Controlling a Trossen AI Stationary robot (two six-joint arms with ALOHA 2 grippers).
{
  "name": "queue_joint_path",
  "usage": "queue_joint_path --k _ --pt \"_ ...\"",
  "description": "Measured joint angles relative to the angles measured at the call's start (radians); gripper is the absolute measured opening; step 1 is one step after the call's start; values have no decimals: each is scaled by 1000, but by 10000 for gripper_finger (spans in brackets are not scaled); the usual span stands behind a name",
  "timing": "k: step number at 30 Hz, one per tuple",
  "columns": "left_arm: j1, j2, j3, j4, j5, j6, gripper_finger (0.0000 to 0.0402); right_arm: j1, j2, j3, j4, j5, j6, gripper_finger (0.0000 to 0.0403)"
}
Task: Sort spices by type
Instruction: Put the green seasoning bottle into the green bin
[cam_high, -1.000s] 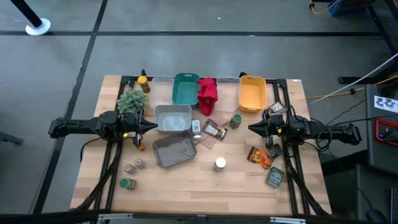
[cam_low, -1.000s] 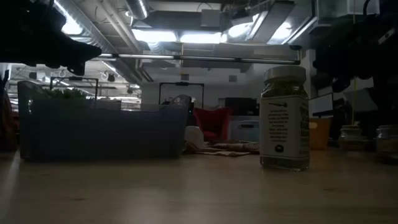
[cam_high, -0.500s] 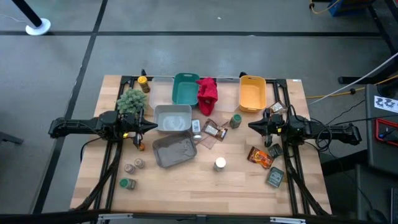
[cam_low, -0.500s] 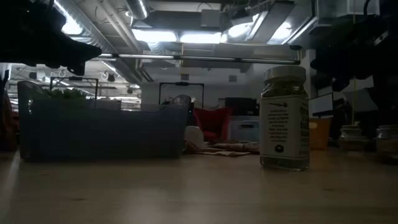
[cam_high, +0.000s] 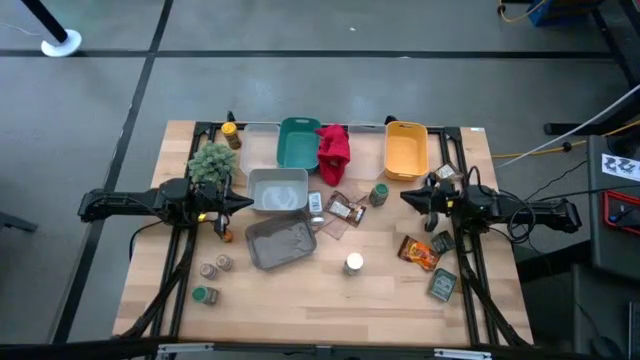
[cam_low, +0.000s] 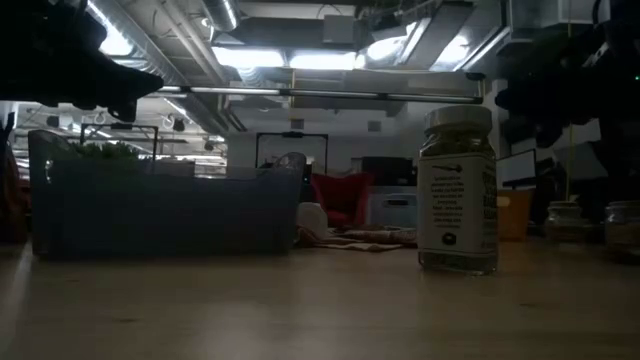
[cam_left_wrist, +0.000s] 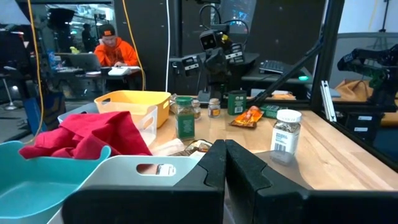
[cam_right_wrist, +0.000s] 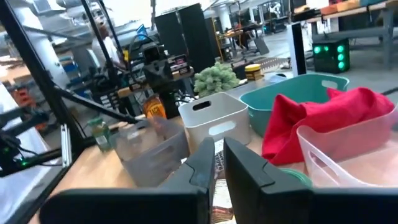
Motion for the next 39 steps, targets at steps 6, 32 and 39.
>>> queue_joint_path --k 6,32,39 --pt "0 0 0 0 0 -3 0 0 0 0 10 0 65 48" --pt "0 0 0 0 -2 -3 0 0 149 162 67 39 -96 247" --pt "0 0 0 0 -2 -3 0 0 371 364 -143 100 -185 247"
